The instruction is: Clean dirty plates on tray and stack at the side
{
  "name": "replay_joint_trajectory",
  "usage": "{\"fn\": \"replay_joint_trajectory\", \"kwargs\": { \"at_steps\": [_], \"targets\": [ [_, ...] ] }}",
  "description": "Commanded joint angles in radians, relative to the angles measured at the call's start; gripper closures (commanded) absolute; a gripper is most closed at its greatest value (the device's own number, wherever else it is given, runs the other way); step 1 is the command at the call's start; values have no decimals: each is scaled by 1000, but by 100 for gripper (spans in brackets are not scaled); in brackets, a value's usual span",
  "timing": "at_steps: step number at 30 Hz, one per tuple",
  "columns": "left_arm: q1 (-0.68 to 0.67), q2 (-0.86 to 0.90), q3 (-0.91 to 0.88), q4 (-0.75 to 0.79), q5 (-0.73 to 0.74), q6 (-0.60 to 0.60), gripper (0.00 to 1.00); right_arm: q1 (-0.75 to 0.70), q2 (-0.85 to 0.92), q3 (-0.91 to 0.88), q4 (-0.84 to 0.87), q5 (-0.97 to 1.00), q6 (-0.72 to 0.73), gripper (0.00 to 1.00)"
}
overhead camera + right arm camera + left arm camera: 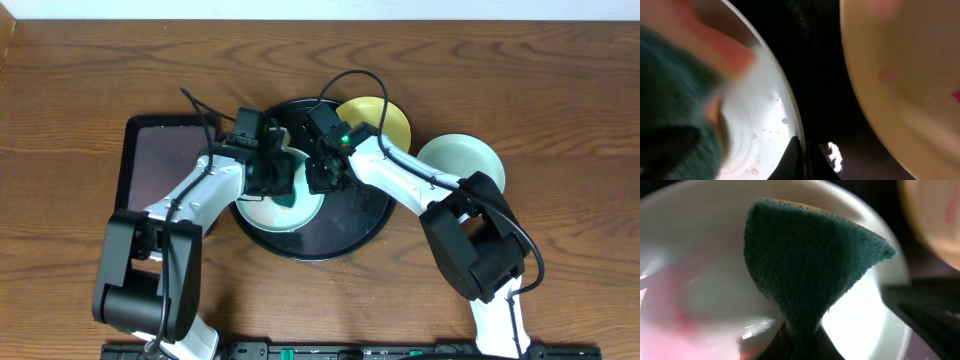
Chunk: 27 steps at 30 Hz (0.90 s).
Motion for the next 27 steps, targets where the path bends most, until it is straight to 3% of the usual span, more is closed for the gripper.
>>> {"fn": "replay_joint_trajectory", "kwargs": {
  "at_steps": [1, 6, 11, 17, 27],
  "targets": [
    [5, 13, 8, 13, -42, -16, 93, 1, 13, 13, -6, -7, -25, 99],
    [33, 10, 61, -66, -417, -290, 93, 1, 13, 13, -6, -7, -25, 99],
    [33, -13, 100, -159, -547, -330, 93, 1, 13, 13, -6, -7, -25, 99],
    [29, -13, 98, -233, -420, -326, 93, 1, 13, 13, -6, -7, -25, 99],
    [-5, -6, 49, -258, -99, -160, 93, 1, 13, 13, -5, -7, -25, 99]
  ]
}}
